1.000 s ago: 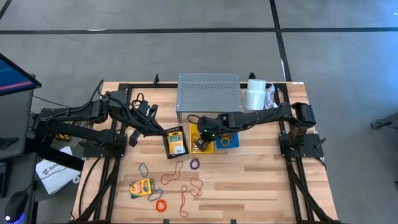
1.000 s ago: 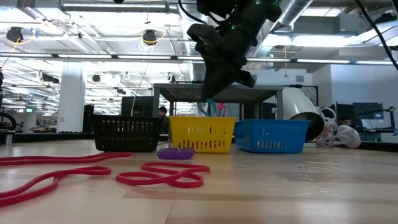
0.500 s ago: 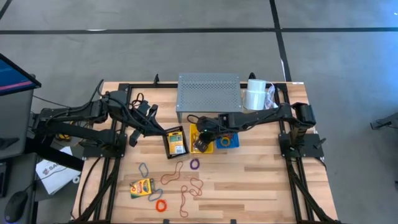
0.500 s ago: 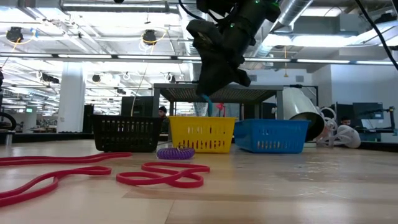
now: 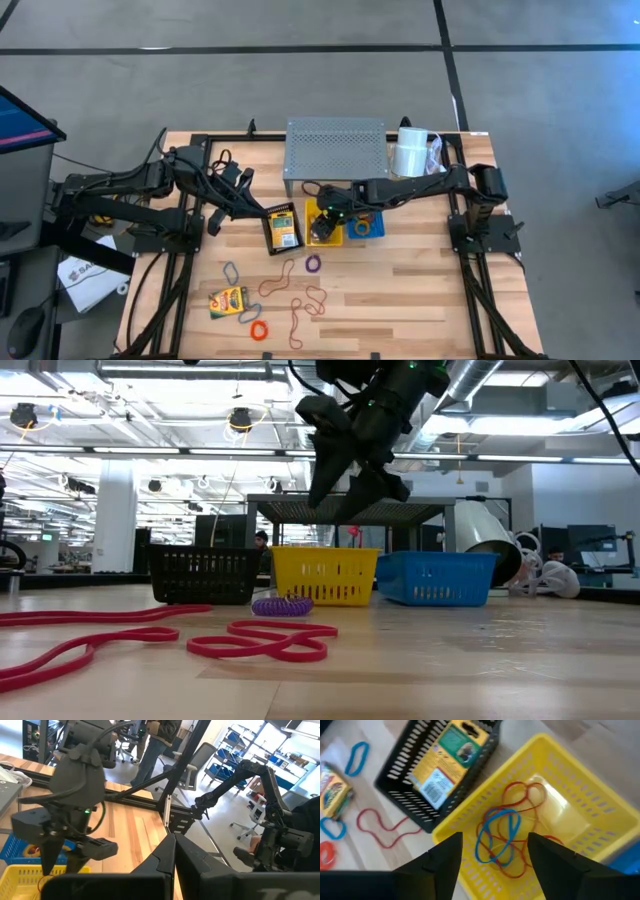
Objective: Pick & Place Office Desk Supplies
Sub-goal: Put the crayon box into the black basket
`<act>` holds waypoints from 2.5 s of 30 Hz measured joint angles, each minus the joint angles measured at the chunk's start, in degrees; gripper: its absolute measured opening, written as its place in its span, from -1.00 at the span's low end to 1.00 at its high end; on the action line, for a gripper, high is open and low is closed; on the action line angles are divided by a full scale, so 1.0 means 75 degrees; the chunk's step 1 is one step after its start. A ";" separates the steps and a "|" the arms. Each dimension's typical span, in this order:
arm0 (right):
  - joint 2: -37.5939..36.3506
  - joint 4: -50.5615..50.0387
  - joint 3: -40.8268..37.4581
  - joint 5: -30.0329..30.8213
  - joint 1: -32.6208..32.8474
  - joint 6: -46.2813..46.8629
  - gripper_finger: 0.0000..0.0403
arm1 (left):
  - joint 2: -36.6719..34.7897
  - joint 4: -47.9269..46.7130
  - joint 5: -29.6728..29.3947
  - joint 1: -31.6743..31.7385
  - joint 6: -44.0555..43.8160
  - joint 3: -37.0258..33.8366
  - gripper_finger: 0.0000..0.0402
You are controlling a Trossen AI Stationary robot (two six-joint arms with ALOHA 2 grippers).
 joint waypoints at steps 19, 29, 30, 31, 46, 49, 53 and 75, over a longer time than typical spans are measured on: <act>-0.1627 -0.0901 -0.0003 0.0610 0.1053 0.0012 -0.49 | 0.0122 -0.0818 0.0344 -0.0548 0.0759 -0.0001 -0.99; -0.2994 -0.3074 -0.0001 0.2148 0.2156 0.1247 -0.63 | 0.0831 -0.1766 -0.0133 -0.2124 0.0812 0.0000 -0.99; -0.3068 -0.3258 0.0000 0.2239 0.2261 0.1319 -0.63 | 0.0944 -0.1912 -0.0273 -0.2281 0.0751 0.0014 -0.99; -0.3124 -0.3405 0.0000 0.2326 0.2362 0.1335 -0.63 | 0.1043 -0.2189 -0.0495 -0.2450 0.0648 0.0020 -0.99; -0.3088 -0.5013 -0.0002 0.2603 0.3463 0.1358 -0.63 | 0.3412 -0.3986 -0.0646 -0.3713 0.1921 0.0017 -0.99; -0.3095 -0.5134 -0.0006 0.2605 0.3832 0.1633 -0.63 | 0.3863 -0.4031 -0.0605 -0.3997 0.2840 0.0017 -0.99; -0.3095 -0.5260 -0.0006 0.2607 0.4359 0.2375 -0.63 | 0.4395 -0.4065 -0.0616 -0.4424 0.4354 0.0017 -0.99; -0.3092 -0.5661 -0.0006 0.3025 0.6080 0.6403 -0.63 | 0.5547 -0.3619 -0.1892 -0.4751 0.6144 0.0017 -0.50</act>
